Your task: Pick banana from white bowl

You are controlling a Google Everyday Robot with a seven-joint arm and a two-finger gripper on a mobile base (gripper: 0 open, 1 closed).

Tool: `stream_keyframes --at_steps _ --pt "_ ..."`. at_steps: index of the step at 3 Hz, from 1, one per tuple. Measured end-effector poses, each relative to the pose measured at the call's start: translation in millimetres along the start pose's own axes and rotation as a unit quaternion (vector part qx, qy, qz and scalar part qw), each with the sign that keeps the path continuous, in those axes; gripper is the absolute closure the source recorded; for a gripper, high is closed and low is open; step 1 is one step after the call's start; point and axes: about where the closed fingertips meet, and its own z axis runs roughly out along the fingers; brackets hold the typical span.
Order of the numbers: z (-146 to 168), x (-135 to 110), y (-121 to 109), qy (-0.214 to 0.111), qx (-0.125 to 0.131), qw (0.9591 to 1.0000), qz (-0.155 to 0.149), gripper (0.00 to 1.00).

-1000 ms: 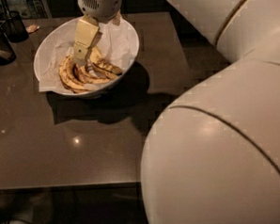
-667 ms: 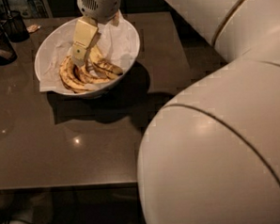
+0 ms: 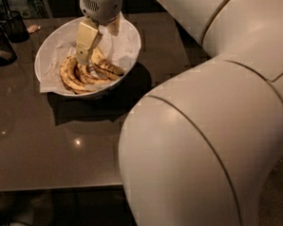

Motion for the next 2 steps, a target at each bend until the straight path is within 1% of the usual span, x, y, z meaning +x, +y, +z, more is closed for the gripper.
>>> stream_keyframes --at_steps 1,2 --pt "12 -5 -6 0.014 -0.010 0.9998 0.013 0.31" --pt "26 -10 -11 0.027 -0.018 0.9993 0.021 0.29"
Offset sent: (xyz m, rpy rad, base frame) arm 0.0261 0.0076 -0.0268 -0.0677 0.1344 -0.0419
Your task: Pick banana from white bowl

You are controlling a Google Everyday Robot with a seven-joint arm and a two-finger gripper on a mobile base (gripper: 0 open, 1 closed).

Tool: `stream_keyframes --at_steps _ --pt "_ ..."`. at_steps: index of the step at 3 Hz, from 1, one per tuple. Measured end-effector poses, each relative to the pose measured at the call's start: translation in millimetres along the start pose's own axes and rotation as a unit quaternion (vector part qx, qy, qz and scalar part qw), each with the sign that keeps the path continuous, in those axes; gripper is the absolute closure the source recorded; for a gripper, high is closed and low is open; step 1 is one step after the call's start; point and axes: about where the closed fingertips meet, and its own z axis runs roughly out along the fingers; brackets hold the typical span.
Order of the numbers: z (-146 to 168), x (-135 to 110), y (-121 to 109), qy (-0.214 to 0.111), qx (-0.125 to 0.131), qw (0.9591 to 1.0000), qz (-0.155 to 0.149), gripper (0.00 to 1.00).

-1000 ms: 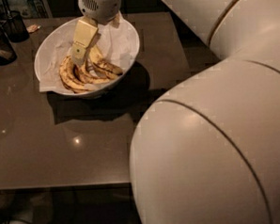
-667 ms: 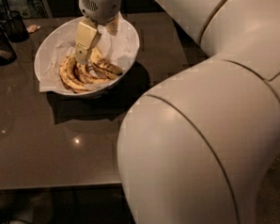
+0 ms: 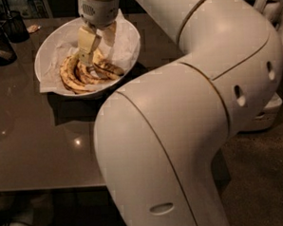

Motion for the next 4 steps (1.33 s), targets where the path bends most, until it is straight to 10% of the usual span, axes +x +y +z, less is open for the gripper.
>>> stream_keyframes --at_steps 4 --pt "55 -6 -17 0.029 -0.045 0.9978 0.039 0.31"
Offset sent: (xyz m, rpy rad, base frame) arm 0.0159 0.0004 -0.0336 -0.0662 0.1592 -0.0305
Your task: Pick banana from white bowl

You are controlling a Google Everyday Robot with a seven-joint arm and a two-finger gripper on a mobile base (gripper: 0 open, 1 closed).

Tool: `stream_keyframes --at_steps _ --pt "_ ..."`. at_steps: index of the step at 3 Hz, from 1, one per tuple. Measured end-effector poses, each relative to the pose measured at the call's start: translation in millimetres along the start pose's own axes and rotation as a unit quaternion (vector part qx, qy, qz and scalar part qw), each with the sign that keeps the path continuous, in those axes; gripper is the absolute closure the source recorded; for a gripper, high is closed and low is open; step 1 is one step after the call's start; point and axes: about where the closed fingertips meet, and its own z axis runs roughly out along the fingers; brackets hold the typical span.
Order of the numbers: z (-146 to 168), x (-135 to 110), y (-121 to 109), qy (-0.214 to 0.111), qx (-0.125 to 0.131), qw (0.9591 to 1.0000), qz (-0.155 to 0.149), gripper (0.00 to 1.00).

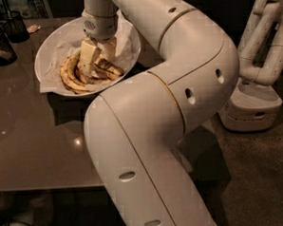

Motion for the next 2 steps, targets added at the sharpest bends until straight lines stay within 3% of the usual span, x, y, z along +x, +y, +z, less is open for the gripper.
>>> stream_keyframes --at_steps 1,2 --pt "6.4 1.9 -3.8 -0.001 -0.009 0.9999 0.004 0.32" --pt "10.9 3.9 -7.3 -0.002 -0.016 0.9998 0.006 0.42"
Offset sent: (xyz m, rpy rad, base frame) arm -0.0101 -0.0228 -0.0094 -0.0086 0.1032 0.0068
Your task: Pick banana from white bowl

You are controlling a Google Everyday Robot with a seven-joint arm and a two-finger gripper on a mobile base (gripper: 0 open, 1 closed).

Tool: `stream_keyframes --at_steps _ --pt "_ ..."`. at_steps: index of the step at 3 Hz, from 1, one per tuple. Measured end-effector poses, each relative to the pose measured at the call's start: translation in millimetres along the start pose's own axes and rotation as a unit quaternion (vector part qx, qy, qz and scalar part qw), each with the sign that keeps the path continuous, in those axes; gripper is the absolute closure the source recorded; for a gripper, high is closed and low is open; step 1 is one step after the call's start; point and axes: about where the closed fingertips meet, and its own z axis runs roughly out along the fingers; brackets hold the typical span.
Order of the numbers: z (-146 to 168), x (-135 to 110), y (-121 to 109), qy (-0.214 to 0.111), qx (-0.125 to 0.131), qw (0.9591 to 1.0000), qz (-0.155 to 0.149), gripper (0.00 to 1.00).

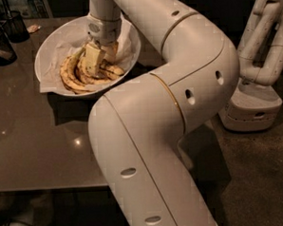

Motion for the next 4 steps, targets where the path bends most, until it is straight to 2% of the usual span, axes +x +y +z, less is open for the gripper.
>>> stream_keyframes --at_steps 1,2,3,4 --pt "0.0 0.0 0.0 0.000 0.000 1.0000 0.000 0.61" --pt "0.0 0.0 0.0 0.000 0.000 1.0000 0.000 0.84" --pt "0.0 0.0 0.0 0.000 0.000 1.0000 0.000 1.00" --pt "-5.4 -4.3 -1.3 -0.017 0.013 0.9997 -0.007 1.00"
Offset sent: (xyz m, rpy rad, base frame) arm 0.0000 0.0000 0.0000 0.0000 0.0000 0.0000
